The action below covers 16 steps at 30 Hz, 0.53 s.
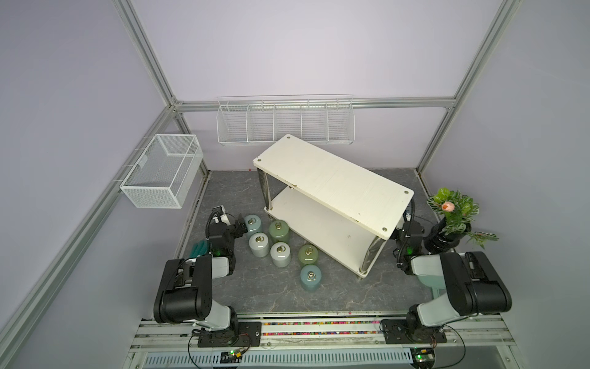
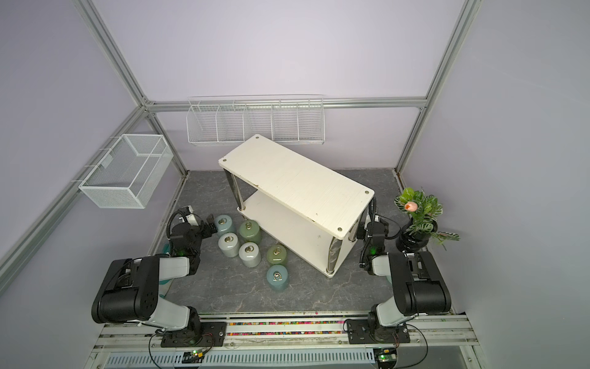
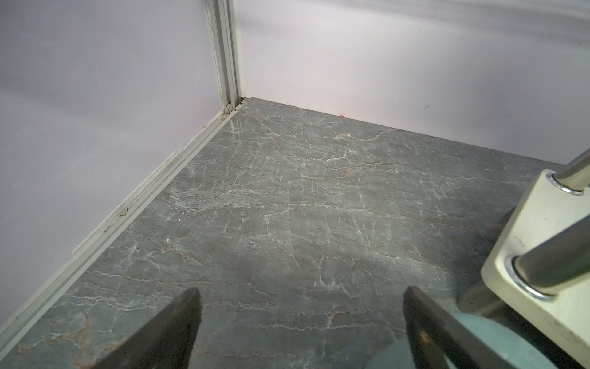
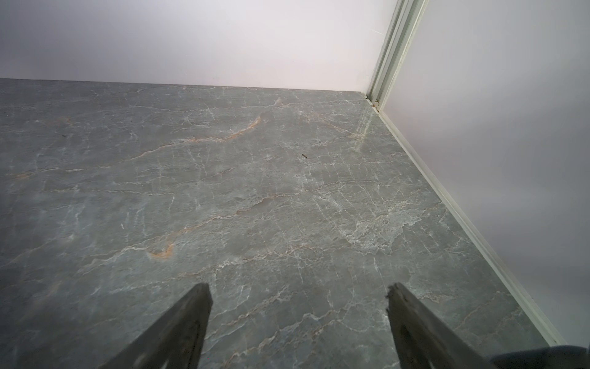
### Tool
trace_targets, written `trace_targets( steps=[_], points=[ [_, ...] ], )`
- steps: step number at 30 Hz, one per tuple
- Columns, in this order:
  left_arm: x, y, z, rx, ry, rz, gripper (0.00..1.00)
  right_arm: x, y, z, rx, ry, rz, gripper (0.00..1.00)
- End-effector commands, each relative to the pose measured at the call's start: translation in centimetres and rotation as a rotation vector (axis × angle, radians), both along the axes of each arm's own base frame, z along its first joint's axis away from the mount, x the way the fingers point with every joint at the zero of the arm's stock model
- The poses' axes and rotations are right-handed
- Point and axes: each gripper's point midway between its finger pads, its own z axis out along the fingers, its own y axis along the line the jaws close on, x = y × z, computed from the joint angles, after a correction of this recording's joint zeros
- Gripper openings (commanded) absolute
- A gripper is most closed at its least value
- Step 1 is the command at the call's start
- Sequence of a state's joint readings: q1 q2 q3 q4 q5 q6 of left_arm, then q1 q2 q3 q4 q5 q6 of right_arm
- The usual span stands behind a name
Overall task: Remove the tea canisters from the shelf
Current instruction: Reset both arms
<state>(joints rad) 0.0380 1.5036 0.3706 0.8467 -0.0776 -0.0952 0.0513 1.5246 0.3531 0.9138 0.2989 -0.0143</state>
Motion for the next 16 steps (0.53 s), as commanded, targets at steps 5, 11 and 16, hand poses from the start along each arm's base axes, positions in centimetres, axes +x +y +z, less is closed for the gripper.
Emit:
trace_targets(
  steps=[5, 11, 16],
  points=[
    [0.58, -0.36, 0.18, 0.041, 0.019, 0.004, 1.0, -0.08, -0.48, 0.02, 0.005, -0.01, -0.024, 0.89],
    [0.64, -0.36, 0.23, 0.042, 0.018, 0.004, 1.0, -0.01, -0.44, -0.08, 0.005, -0.005, -0.022, 0.89],
    [0.63, -0.39, 0.24, 0.041, 0.018, 0.003, 1.0, 0.03, -0.4, -0.06, 0.015, -0.005, -0.012, 0.89]
  ],
)
